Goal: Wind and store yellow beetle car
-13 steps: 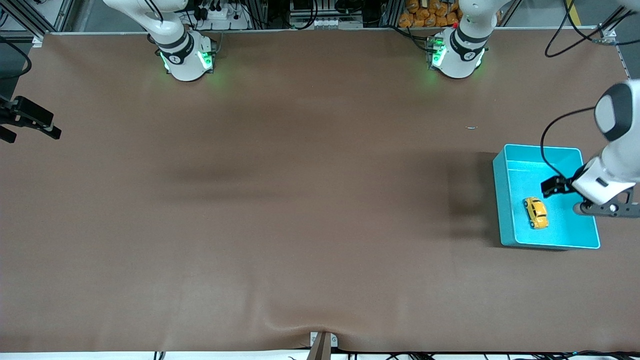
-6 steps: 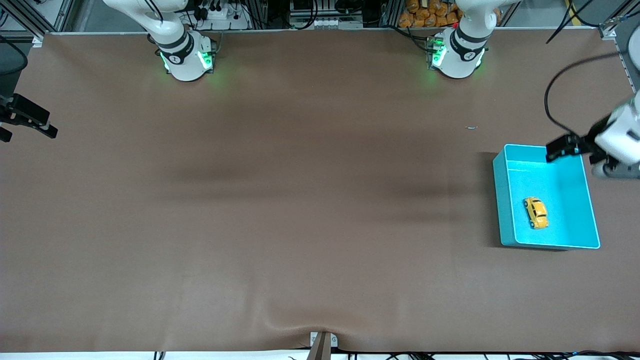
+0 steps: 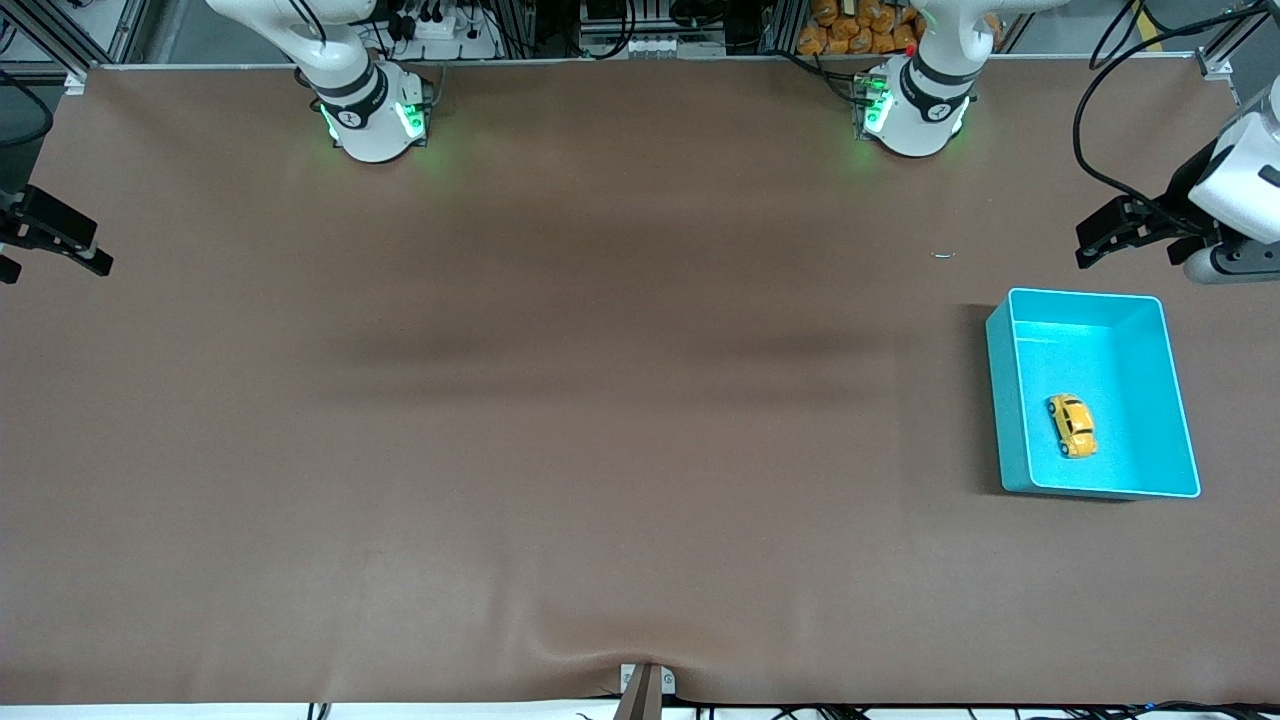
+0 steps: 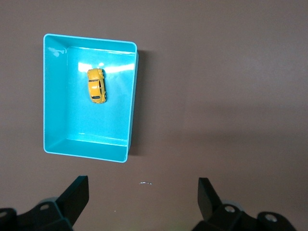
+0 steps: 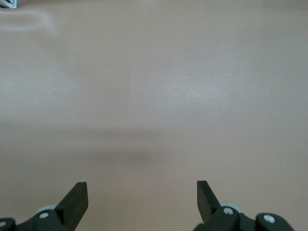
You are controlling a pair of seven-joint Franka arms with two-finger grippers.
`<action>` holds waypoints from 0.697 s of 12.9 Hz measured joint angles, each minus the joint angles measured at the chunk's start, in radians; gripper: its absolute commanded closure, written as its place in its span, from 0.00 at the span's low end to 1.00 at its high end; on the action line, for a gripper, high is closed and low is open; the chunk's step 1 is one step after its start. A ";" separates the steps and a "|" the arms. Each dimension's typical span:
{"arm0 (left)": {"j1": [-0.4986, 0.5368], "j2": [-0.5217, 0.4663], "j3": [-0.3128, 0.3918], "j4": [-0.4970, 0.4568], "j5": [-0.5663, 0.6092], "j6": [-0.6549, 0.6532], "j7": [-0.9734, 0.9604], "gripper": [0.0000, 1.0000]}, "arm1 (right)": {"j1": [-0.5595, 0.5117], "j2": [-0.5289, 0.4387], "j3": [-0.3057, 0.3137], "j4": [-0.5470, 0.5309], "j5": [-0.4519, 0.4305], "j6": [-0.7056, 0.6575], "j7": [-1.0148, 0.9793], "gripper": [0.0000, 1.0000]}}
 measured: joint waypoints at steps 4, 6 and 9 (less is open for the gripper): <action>0.000 0.008 0.007 0.026 0.000 -0.018 0.006 0.00 | 0.000 0.000 0.002 0.001 0.000 0.001 0.000 0.00; -0.001 0.011 0.006 0.028 0.000 -0.034 0.050 0.00 | 0.000 0.000 0.002 0.001 0.000 0.001 0.000 0.00; -0.001 0.012 0.007 0.028 0.000 -0.051 0.083 0.00 | 0.000 0.000 0.001 0.002 0.000 0.001 0.000 0.00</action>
